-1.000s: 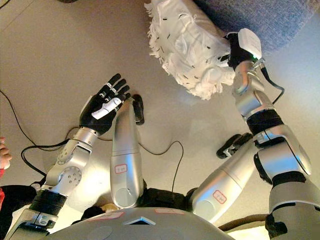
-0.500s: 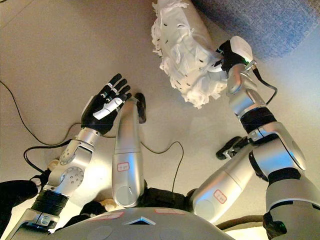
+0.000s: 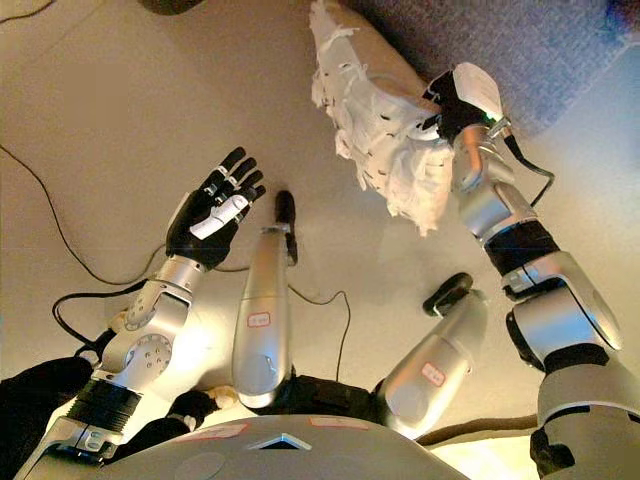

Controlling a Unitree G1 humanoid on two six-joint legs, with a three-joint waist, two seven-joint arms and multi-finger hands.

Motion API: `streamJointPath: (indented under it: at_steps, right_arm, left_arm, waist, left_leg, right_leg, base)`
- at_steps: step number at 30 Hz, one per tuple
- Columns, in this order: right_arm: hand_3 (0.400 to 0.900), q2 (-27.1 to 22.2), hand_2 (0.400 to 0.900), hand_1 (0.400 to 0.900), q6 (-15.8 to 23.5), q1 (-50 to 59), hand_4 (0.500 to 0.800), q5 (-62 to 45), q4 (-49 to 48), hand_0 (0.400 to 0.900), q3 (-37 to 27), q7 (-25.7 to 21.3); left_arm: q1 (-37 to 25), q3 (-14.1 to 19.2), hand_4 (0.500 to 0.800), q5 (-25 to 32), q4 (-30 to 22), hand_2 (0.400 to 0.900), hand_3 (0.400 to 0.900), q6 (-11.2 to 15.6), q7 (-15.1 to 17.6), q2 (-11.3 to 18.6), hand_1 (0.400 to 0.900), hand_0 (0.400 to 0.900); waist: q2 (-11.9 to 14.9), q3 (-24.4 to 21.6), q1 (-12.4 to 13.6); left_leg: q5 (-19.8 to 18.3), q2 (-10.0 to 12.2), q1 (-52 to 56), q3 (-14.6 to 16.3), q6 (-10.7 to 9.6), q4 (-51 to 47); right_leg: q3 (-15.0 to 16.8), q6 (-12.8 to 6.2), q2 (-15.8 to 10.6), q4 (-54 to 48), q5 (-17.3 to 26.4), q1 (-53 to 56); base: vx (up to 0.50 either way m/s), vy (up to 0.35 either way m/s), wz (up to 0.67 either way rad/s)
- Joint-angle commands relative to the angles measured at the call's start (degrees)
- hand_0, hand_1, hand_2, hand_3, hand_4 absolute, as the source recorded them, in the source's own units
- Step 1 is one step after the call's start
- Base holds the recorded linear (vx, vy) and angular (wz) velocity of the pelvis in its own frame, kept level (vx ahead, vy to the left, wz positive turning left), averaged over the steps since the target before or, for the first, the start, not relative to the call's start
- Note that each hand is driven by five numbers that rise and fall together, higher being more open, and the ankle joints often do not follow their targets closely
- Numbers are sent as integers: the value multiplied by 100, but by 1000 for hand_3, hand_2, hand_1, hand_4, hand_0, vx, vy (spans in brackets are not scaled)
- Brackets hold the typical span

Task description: Pick up the pillow and put it on the sofa.

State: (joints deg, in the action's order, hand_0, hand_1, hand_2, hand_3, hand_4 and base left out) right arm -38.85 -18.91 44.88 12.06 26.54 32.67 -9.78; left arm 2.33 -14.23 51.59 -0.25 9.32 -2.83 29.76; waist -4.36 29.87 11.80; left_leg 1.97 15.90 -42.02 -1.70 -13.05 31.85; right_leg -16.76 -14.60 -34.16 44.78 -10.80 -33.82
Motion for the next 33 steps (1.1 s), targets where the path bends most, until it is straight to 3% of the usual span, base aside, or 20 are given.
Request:
streamJointPath:
  at_steps: [1,7,14,21,27,29,33]
  right_arm:
    - [400,-419,400,400,710,494,500,379,-1190,400,-985,-538]
    - [400,-740,400,400,889,-260,500,346,-2376,400,-1376,-601]
    - [400,-1097,400,400,1108,-1249,500,357,-3704,400,-1991,-574]
    - [400,-1522,400,400,1538,-2216,500,136,-4479,400,-2830,-431]
    - [400,-1900,400,400,1778,-2350,500,-47,-4590,400,-3260,-402]
    - [400,-2013,400,400,1765,-2190,500,-148,-4403,400,-3248,-392]
    - [400,-2346,400,400,1704,-2110,500,-706,-4101,400,-3453,-207]
  left_arm:
    - [-125,95,800,-99,-683,900,900,48,196,173,900,900]
    - [-132,113,800,-521,-723,900,900,-411,524,213,900,900]
    - [-156,88,800,-836,-578,900,900,-902,777,160,900,900]
    - [47,74,800,-917,-526,900,900,-1221,668,4,900,900]
    - [-6,108,800,-902,-413,900,900,-1189,555,-17,900,900]
    - [-30,113,800,-849,-408,900,900,-1191,480,9,900,900]
    - [199,323,800,-747,-559,900,900,-1293,-23,60,900,900]
  waist:
    - [414,-113,257]
    - [828,-447,194]
    - [1101,-1000,-87]
    - [1185,-1786,-470]
    - [1178,-2147,-605]
    - [1186,-2196,-578]
    - [1262,-2307,-510]
  left_leg:
    - [-397,137,885,-72,439,-199]
    - [-309,302,1809,37,456,-786]
    - [-116,436,2904,449,406,-1664]
    - [105,357,3886,1067,415,-2689]
    - [273,347,4392,1513,375,-3408]
    - [297,297,4488,1537,367,-3587]
    - [270,292,4499,1512,355,-3569]
  right_leg:
    - [-62,251,89,-1043,1230,100]
    - [-563,210,304,-2089,1637,1316]
    - [-721,98,820,-3283,1919,2609]
    - [-639,-40,1080,-4234,2409,3275]
    - [-779,-40,1081,-4630,2883,3379]
    - [-829,-40,1096,-4640,2979,3374]
    - [-916,-40,1148,-4550,2825,3447]
  base:
    - [34,-110,-8]
    - [82,-147,-12]
    - [135,-73,-14]
    - [133,25,-15]
    - [19,-34,-5]
    - [30,-54,13]
    - [61,-31,24]
